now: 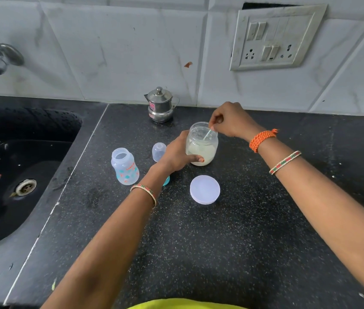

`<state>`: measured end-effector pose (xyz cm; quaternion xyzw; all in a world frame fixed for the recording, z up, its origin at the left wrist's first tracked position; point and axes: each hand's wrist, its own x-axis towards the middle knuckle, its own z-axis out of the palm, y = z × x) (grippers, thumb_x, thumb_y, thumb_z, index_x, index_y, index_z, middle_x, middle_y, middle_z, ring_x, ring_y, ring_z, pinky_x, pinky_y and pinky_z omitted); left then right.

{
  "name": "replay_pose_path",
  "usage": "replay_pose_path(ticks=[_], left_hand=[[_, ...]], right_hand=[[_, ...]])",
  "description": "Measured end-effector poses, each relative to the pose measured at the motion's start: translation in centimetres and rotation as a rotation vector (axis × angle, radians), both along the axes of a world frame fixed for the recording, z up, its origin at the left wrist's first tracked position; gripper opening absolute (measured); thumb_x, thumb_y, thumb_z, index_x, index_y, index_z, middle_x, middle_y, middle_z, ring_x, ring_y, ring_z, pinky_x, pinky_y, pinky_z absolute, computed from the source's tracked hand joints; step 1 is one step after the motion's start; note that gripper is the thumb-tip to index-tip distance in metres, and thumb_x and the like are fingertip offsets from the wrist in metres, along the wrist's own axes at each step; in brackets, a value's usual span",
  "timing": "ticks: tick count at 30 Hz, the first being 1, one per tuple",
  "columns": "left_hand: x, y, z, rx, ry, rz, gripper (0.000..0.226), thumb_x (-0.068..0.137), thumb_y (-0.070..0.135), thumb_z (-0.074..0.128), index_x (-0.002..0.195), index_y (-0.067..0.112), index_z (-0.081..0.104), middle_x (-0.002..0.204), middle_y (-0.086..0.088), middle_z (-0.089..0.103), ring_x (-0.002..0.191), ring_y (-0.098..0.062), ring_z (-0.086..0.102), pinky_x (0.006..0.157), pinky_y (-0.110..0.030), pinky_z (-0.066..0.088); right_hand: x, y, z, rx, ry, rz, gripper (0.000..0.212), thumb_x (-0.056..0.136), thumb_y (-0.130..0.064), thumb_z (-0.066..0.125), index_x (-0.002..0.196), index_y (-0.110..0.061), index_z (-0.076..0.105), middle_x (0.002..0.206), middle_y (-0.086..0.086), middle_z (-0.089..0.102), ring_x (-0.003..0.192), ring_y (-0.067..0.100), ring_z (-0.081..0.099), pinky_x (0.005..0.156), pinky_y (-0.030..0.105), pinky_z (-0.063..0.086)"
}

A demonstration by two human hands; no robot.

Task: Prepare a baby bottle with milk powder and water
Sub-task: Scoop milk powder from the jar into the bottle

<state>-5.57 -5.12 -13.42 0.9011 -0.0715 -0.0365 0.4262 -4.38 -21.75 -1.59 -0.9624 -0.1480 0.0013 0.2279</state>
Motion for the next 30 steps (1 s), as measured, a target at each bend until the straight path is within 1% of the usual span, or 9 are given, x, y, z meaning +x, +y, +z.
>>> replay_pose_path(ticks=[2, 5, 7, 11, 15, 21, 25, 28, 30], left_hand=[[-0.1, 0.0, 0.0, 0.000, 0.004, 0.002, 0.092, 0.066, 0.031, 0.084, 0.139, 0.019, 0.029, 0.137, -0.005, 0.052, 0.124, -0.024, 0.048, 0.100, -0.039, 0.041], [-0.2, -0.1, 0.0, 0.000, 0.002, 0.007, 0.091, 0.067, 0.031, 0.083, 0.139, 0.018, 0.029, 0.136, -0.005, 0.052, 0.123, -0.024, 0.049, 0.098, -0.038, 0.042], [-0.2, -0.1, 0.1, -0.004, 0.002, 0.003, 0.090, 0.067, 0.030, 0.083, 0.138, 0.018, 0.029, 0.135, -0.005, 0.053, 0.123, -0.024, 0.049, 0.098, -0.038, 0.041], [-0.4, 0.0, 0.3, -0.006, -0.003, -0.006, 0.089, 0.067, 0.029, 0.083, 0.138, 0.016, 0.030, 0.134, -0.006, 0.054, 0.122, -0.024, 0.050, 0.099, -0.038, 0.041], [-0.4, 0.0, 0.4, 0.002, -0.009, -0.004, 0.088, 0.068, 0.028, 0.082, 0.138, 0.015, 0.030, 0.134, -0.007, 0.054, 0.121, -0.024, 0.050, 0.098, -0.037, 0.041], [-0.4, -0.1, 0.4, 0.011, 0.002, 0.001, 0.086, 0.069, 0.026, 0.082, 0.137, 0.016, 0.031, 0.134, -0.007, 0.054, 0.120, -0.025, 0.051, 0.094, -0.034, 0.043], [-0.4, -0.1, 0.4, 0.018, 0.013, 0.001, 0.086, 0.069, 0.028, 0.081, 0.138, 0.017, 0.030, 0.136, -0.007, 0.052, 0.122, -0.025, 0.050, 0.093, -0.032, 0.042], [-0.3, -0.1, 0.4, 0.021, 0.028, 0.000, 0.087, 0.069, 0.030, 0.081, 0.138, 0.018, 0.030, 0.137, -0.006, 0.051, 0.123, -0.025, 0.050, 0.096, -0.035, 0.043], [-0.4, -0.1, 0.5, 0.024, 0.036, -0.002, 0.088, 0.069, 0.031, 0.082, 0.138, 0.018, 0.029, 0.138, -0.006, 0.051, 0.124, -0.026, 0.049, 0.099, -0.038, 0.043]], right_hand=[[-0.1, 0.6, -0.2, -0.044, -0.007, 0.029, 0.014, 0.080, 0.001, 0.063, 0.087, -0.005, 0.073, 0.079, 0.004, 0.064, 0.066, 0.007, 0.056, 0.061, 0.017, 0.043], [-0.2, 1.2, -0.5, -0.096, -0.030, 0.070, 0.008, 0.080, -0.002, 0.065, 0.083, -0.005, 0.072, 0.082, 0.009, 0.069, 0.073, 0.015, 0.062, 0.067, 0.024, 0.051], [-0.3, 1.5, -0.8, -0.122, -0.083, 0.101, 0.007, 0.081, -0.001, 0.064, 0.083, -0.005, 0.071, 0.082, 0.009, 0.068, 0.074, 0.016, 0.062, 0.067, 0.025, 0.049], [-0.2, 1.9, -1.4, -0.137, -0.146, 0.097, 0.020, 0.080, 0.006, 0.062, 0.096, -0.005, 0.067, 0.088, 0.011, 0.065, 0.078, 0.021, 0.059, 0.068, 0.028, 0.047], [-0.1, 2.3, -2.0, -0.141, -0.176, 0.068, 0.012, 0.081, -0.001, 0.066, 0.088, -0.007, 0.074, 0.093, 0.009, 0.071, 0.086, 0.021, 0.066, 0.075, 0.032, 0.055], [0.1, 2.5, -1.8, -0.075, 0.034, 0.050, 0.009, 0.075, -0.006, 0.073, 0.080, -0.013, 0.076, 0.087, 0.000, 0.072, 0.085, 0.013, 0.063, 0.074, 0.032, 0.054], [0.3, 2.1, -1.2, 0.081, 0.179, -0.029, 0.013, 0.073, -0.005, 0.076, 0.085, -0.008, 0.075, 0.082, 0.000, 0.067, 0.073, 0.005, 0.056, 0.060, 0.016, 0.041], [0.5, 1.2, -0.5, 0.187, 0.212, -0.088, 0.013, 0.075, -0.004, 0.074, 0.088, -0.004, 0.074, 0.080, 0.001, 0.067, 0.075, 0.008, 0.059, 0.064, 0.019, 0.044], [0.6, 0.6, -0.2, 0.234, 0.207, -0.134, 0.012, 0.077, -0.003, 0.072, 0.089, -0.004, 0.074, 0.075, 0.000, 0.066, 0.069, 0.007, 0.057, 0.059, 0.019, 0.044]])
